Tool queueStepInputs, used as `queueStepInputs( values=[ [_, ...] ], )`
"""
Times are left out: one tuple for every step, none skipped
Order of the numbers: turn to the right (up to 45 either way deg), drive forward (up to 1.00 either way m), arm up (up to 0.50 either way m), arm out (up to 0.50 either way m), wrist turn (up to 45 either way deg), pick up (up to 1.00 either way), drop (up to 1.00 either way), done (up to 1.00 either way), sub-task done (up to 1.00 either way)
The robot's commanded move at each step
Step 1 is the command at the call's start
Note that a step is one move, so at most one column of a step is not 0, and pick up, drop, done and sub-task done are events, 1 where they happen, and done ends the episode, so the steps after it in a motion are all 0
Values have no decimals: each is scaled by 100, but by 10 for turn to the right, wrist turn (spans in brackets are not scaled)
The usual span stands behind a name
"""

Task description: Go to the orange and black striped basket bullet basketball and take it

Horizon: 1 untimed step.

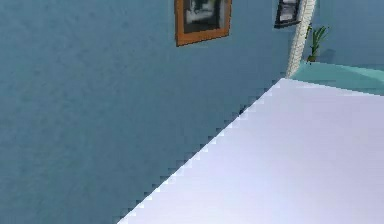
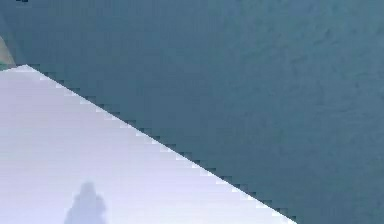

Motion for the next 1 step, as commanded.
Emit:
queueStepInputs(
  values=[
    [-450,0,0,0,0,0,0,0,0]
  ],
)
